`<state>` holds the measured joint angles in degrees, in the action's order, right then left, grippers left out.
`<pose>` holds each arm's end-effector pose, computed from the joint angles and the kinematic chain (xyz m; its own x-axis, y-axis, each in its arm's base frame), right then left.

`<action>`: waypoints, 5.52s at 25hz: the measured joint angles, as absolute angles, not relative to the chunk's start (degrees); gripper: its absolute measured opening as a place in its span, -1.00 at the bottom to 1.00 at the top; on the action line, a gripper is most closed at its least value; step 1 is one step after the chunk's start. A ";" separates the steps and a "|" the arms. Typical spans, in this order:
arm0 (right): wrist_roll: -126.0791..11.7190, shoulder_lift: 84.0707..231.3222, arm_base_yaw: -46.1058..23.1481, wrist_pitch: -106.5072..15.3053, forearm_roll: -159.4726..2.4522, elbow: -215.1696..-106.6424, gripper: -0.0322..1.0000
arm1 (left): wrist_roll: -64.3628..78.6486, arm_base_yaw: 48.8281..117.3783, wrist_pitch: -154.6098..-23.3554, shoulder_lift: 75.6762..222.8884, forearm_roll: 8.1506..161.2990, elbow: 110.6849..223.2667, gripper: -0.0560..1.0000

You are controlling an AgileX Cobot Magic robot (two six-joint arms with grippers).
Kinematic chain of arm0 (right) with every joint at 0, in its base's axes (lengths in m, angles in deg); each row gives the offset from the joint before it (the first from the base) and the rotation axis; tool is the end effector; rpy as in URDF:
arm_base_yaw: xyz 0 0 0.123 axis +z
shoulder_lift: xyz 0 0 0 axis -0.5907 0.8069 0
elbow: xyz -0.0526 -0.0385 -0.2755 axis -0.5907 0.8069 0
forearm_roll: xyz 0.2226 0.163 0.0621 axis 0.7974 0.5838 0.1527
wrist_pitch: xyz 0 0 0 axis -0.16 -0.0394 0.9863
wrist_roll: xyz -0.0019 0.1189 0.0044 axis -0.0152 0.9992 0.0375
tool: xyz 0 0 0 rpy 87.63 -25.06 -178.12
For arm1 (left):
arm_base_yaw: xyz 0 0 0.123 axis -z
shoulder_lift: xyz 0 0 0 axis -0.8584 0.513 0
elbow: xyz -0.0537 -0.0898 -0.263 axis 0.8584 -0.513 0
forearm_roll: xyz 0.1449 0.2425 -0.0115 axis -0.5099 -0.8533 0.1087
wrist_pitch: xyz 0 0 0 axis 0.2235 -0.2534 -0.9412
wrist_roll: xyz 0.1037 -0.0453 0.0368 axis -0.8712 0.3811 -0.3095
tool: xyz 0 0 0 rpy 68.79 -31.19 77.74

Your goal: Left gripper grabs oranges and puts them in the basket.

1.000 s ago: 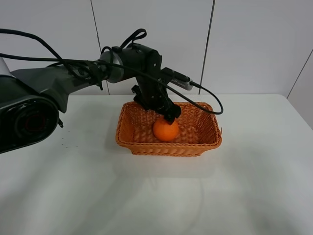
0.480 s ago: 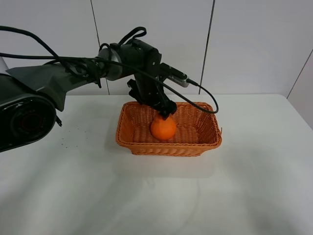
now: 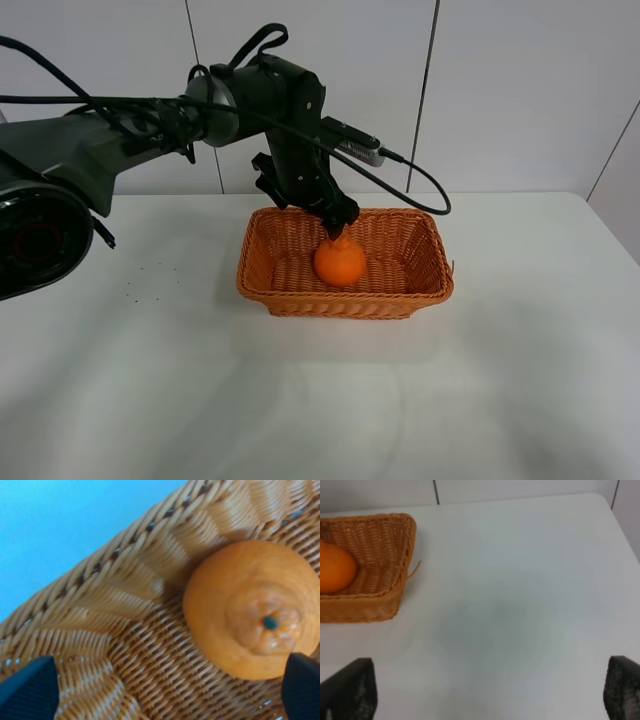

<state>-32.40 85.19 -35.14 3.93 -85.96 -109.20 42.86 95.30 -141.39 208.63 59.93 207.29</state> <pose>0.0537 0.0018 0.2818 -0.4374 0.0294 -0.8988 -0.0082 0.9993 0.0366 0.4576 -0.3104 0.1806 -0.6767 0.5939 -0.4352 0.5801 0.7941 0.1816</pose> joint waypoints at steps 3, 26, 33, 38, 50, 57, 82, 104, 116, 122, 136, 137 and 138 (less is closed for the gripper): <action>-32.40 85.19 -35.14 3.93 -85.96 -109.20 0.41 | 42.86 95.30 -142.94 207.51 59.93 208.79 0.98; -32.40 85.19 -35.14 3.93 -85.96 -109.20 0.41 | 42.59 74.54 -147.75 195.30 59.17 209.66 0.98; -32.40 85.19 -35.14 3.93 -85.96 -109.20 0.41 | 40.69 66.87 -149.77 194.51 59.35 209.66 0.98; -32.40 85.19 -35.14 3.93 -85.96 -109.20 0.41 | 40.51 63.16 -149.96 193.60 60.04 209.66 0.98; -32.40 85.19 -35.14 3.93 -85.96 -109.20 0.41 | 39.49 61.80 -149.70 185.75 62.44 201.90 0.98; -32.40 85.19 -35.14 3.93 -85.96 -109.20 0.41 | 39.42 61.80 -146.28 173.32 62.34 189.52 0.98; -32.40 85.19 -35.14 3.93 -85.96 -109.20 0.41 | 45.02 61.80 -130.70 121.34 59.75 144.71 0.98; -32.40 85.19 -35.14 3.93 -85.96 -109.20 0.41 | 50.91 61.80 -133.34 91.85 59.70 124.82 0.98; -32.40 85.19 -35.14 3.93 -85.96 -109.20 0.41 | 52.90 61.80 -138.31 81.22 59.75 123.07 0.97; -32.40 85.19 -35.14 3.93 -85.96 -109.20 0.41 | 52.85 61.80 -138.91 77.71 59.75 123.02 0.97; -32.40 85.19 -35.14 3.93 -85.96 -109.20 0.41 | 50.76 61.80 -144.45 75.90 59.75 123.02 0.95; -32.40 85.19 -35.14 3.93 -85.96 -109.20 0.41 | 50.65 61.80 -145.39 75.90 59.75 123.02 0.95; -32.40 85.19 -35.14 3.93 -85.96 -109.20 0.41 | 50.54 61.80 -145.83 75.90 59.75 122.96 0.95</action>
